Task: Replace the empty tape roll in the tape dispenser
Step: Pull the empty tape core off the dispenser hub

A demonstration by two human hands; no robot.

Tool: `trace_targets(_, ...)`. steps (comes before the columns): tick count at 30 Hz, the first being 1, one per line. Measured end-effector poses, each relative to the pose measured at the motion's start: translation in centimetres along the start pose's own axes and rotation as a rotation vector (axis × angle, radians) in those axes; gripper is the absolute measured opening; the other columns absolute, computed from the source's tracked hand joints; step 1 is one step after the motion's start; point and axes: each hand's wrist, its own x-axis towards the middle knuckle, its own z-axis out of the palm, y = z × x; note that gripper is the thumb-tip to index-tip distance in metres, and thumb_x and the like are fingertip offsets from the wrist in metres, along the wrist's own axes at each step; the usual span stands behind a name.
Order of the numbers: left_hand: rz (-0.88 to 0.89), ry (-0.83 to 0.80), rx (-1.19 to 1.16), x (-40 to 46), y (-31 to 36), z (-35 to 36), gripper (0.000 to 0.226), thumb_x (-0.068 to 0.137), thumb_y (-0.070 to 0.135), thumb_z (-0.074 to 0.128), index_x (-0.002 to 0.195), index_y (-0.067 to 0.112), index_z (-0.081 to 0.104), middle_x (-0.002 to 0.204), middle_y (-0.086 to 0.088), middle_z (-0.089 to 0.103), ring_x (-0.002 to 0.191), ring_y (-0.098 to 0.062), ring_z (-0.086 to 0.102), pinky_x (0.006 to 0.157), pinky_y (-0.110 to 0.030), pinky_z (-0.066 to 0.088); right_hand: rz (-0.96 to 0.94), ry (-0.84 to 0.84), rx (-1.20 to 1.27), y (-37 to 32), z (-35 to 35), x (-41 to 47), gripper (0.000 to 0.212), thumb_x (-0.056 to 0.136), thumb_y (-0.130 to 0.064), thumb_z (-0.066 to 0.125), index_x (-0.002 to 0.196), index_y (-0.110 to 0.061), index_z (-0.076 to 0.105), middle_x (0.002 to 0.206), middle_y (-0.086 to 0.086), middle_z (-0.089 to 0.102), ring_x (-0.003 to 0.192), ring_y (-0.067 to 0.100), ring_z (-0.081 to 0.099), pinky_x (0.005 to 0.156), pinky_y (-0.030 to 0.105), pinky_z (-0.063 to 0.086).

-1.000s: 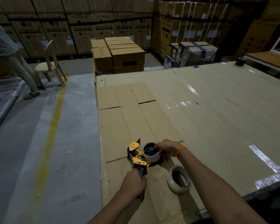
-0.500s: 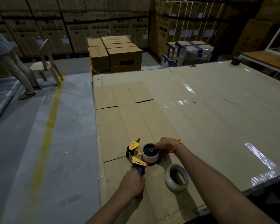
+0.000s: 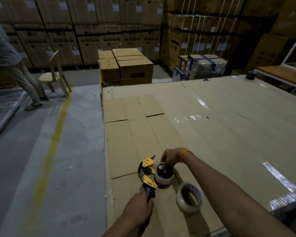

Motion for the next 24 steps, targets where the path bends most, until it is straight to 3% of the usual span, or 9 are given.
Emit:
trace_targets(6, -0.016, 0.046, 0.010, -0.5, 0.0, 0.2, 0.042, 0.096, 0.049, 0.049, 0.130, 0.024, 0.043, 0.113, -0.005, 0.068, 0.099, -0.025, 0.068, 0.086, -0.040, 0.058, 0.029, -0.070, 0.002, -0.2, -0.4, 1.0, 0.044, 0.093, -0.027, 0.078, 0.127, 0.000, 0.072, 0.126, 0.015, 0.073, 0.116, 0.030, 0.071, 0.093, 0.038, 0.062)
trace_targets(9, -0.034, 0.058, 0.026, -0.2, -0.1, 0.3, 0.042, 0.095, 0.051, 0.049, 0.127, 0.024, 0.046, 0.113, -0.005, 0.069, 0.098, -0.027, 0.068, 0.087, -0.043, 0.058, 0.017, -0.103, -0.020, -0.3, -0.2, 1.3, 0.045, 0.096, -0.025, 0.076, 0.130, 0.003, 0.070, 0.122, 0.015, 0.072, 0.113, 0.031, 0.071, 0.097, 0.044, 0.062)
trace_targets(12, -0.035, 0.054, 0.037, 0.1, -0.4, 0.5, 0.045, 0.092, 0.053, 0.048, 0.127, 0.025, 0.045, 0.113, -0.004, 0.069, 0.096, -0.026, 0.068, 0.086, -0.044, 0.058, -0.011, -0.139, -0.033, -0.2, 0.0, 1.5, 0.046, 0.096, -0.022, 0.073, 0.132, 0.006, 0.067, 0.131, 0.022, 0.070, 0.121, 0.037, 0.069, 0.102, 0.051, 0.059)
trace_targets(18, -0.033, 0.059, 0.046, 0.5, -0.3, 0.8, 0.043, 0.095, 0.049, 0.051, 0.129, 0.023, 0.044, 0.116, -0.007, 0.068, 0.100, -0.028, 0.068, 0.087, -0.044, 0.058, -0.042, -0.165, -0.031, -0.3, 0.0, 1.5, 0.041, 0.097, -0.017, 0.071, 0.132, 0.003, 0.068, 0.129, 0.020, 0.070, 0.117, 0.033, 0.068, 0.097, 0.041, 0.060)
trace_targets(24, -0.049, 0.068, 0.014, 0.4, 0.0, 1.4, 0.040, 0.097, 0.045, 0.051, 0.129, 0.022, 0.044, 0.115, -0.008, 0.069, 0.100, -0.030, 0.067, 0.086, -0.044, 0.057, -0.055, -0.166, -0.074, -0.7, -0.6, 1.1, 0.040, 0.094, -0.020, 0.073, 0.129, 0.000, 0.070, 0.129, 0.020, 0.072, 0.120, 0.035, 0.068, 0.103, 0.049, 0.059)
